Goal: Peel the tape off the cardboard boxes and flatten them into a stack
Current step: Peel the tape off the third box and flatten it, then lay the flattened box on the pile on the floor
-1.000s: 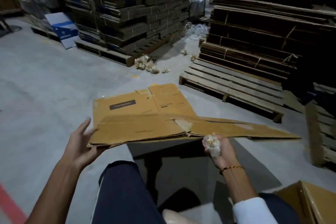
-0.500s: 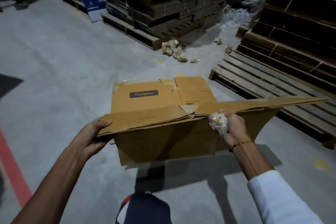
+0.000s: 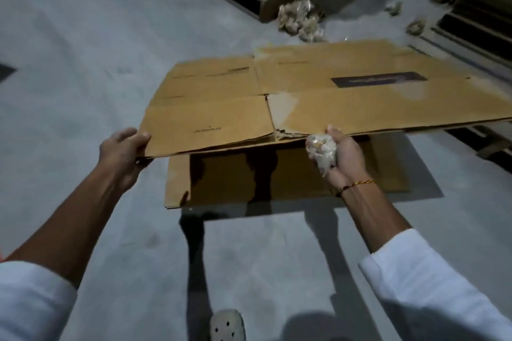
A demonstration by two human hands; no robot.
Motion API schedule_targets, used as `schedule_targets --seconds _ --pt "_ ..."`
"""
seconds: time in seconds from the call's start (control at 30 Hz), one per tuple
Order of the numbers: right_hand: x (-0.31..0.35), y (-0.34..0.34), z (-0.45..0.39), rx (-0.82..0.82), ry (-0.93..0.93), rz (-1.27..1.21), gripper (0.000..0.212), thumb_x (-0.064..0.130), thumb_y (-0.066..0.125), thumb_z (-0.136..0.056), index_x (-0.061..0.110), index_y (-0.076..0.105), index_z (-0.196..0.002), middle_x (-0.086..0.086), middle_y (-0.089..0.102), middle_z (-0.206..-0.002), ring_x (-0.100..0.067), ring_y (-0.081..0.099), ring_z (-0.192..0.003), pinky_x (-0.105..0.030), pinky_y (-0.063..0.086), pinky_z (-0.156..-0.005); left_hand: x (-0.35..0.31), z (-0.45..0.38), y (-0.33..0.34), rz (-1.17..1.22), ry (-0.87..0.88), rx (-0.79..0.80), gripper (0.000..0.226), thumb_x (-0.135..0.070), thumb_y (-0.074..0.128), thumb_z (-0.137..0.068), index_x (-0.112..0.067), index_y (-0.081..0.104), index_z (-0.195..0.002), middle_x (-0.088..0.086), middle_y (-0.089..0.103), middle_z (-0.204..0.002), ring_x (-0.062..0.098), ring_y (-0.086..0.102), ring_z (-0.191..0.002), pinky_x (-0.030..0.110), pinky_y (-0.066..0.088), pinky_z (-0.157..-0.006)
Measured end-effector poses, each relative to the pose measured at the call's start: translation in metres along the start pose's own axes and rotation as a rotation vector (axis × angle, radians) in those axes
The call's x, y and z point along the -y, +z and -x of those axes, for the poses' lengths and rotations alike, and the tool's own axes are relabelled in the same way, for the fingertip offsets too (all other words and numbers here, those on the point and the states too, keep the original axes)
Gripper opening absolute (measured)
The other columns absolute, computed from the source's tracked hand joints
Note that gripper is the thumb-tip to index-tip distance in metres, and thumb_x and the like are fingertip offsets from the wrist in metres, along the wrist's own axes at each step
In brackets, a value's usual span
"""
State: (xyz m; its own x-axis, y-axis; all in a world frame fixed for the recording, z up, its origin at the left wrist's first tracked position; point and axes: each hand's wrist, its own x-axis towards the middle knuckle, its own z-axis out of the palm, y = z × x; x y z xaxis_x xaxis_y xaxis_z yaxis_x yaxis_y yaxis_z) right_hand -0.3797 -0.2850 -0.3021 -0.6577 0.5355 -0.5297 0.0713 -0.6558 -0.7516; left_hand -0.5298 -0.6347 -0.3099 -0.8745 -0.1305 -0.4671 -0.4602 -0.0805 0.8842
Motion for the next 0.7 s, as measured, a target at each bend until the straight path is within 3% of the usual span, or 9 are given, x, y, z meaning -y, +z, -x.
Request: schedule_targets --seconds 0.1,0.17,0.23,0.33,0.4,0.5,0.6,0.67,0.7 --pt "-0.073 -0.020 -0.046 -0.085 0.089 0.077 0.020 0.014 0.055 -0.103 0.002 0.046 -0.116 -0.024 0.063 -0.083 -0.027 0.065 -0.047 -0.028 0.048 -0.038 0.074 -0.030 -0.004 -0.052 -0.142 -0.155 0.032 0.004 0.063 -0.093 -0.002 0.057 -0.124 0.022 0.061 -0.119 0.024 0.064 -0.085 0.036 0.054 -0.069" --pt "-0.113 -0.036 -0.069 -0.142 0.144 0.123 0.014 0.011 0.056 -0.101 -0.001 0.050 -0.107 -0.023 0.061 -0.078 -0.026 0.061 -0.044 -0.028 0.047 -0.038 0.118 -0.040 -0.006 -0.087 -0.201 -0.180 0.025 0.006 0.061 -0.093 0.000 0.058 -0.118 0.022 0.061 -0.112 0.025 0.063 -0.080 0.037 0.054 -0.077" --pt "-0.143 -0.054 -0.084 -0.216 0.198 0.176 0.005 0.003 0.055 -0.099 -0.002 0.055 -0.100 -0.020 0.059 -0.073 -0.026 0.057 -0.043 -0.027 0.046 -0.037 0.156 -0.049 -0.009 -0.161 -0.237 -0.170 0.019 0.005 0.060 -0.094 0.000 0.056 -0.112 0.022 0.059 -0.110 0.025 0.061 -0.078 0.037 0.052 -0.080" --pt "-0.173 -0.083 -0.102 -0.316 0.260 0.283 0.010 -0.001 0.055 -0.095 -0.005 0.061 -0.103 -0.022 0.062 -0.079 -0.028 0.057 -0.048 -0.030 0.048 -0.038 0.204 -0.059 -0.013 -0.261 -0.325 -0.115 0.015 0.007 0.061 -0.093 0.002 0.057 -0.107 0.022 0.060 -0.114 0.031 0.062 -0.095 0.036 0.053 -0.079" --pt "-0.185 -0.098 -0.108 -0.329 0.311 0.383 0.012 0.004 0.057 -0.096 -0.005 0.062 -0.103 -0.022 0.064 -0.083 -0.029 0.059 -0.050 -0.031 0.050 -0.039 0.229 -0.064 -0.017 -0.310 -0.363 -0.103 0.023 0.008 0.061 -0.092 0.003 0.058 -0.114 0.019 0.061 -0.118 0.032 0.062 -0.102 0.037 0.055 -0.082" --pt "-0.195 -0.113 -0.122 -0.305 0.336 0.466 0.025 0.015 0.063 -0.097 -0.004 0.060 -0.111 -0.025 0.067 -0.091 -0.031 0.063 -0.054 -0.035 0.053 -0.042 0.242 -0.076 -0.014 -0.352 -0.283 -0.118 0.042 0.009 0.062 -0.091 0.002 0.055 -0.131 0.017 0.062 -0.125 0.035 0.062 -0.111 0.042 0.055 -0.091" --pt "-0.201 -0.117 -0.143 -0.275 0.282 0.552 0.051 0.030 0.070 -0.090 -0.007 0.057 -0.122 -0.028 0.069 -0.107 -0.036 0.069 -0.074 -0.044 0.058 -0.060 0.230 -0.099 -0.001 -0.443 -0.173 -0.114 0.044 0.002 0.067 -0.088 -0.002 0.055 -0.130 0.019 0.062 -0.127 0.036 0.063 -0.112 0.043 0.056 -0.090" --pt "-0.204 -0.118 -0.155 -0.242 0.284 0.613 0.049 0.036 0.068 -0.088 -0.003 0.061 -0.117 -0.023 0.071 -0.100 -0.035 0.069 -0.077 -0.048 0.057 -0.070 0.220 -0.105 0.012 -0.700 -0.139 -0.072 0.054 -0.015 0.077 -0.083 -0.010 0.050 -0.130 0.017 0.054 -0.136 0.040 0.056 -0.121 0.048 0.054 -0.092" --pt "-0.205 -0.118 -0.160 -0.227 0.289 0.655 0.052 0.040 0.068 -0.085 -0.001 0.061 -0.115 -0.021 0.071 -0.099 -0.036 0.070 -0.079 -0.050 0.058 -0.076 0.218 -0.103 0.017 -0.935 -0.109 -0.036 0.064 -0.025 0.080 -0.081 -0.017 0.044 -0.134 0.017 0.041 -0.149 0.044 0.044 -0.132 0.055 0.048 -0.100"
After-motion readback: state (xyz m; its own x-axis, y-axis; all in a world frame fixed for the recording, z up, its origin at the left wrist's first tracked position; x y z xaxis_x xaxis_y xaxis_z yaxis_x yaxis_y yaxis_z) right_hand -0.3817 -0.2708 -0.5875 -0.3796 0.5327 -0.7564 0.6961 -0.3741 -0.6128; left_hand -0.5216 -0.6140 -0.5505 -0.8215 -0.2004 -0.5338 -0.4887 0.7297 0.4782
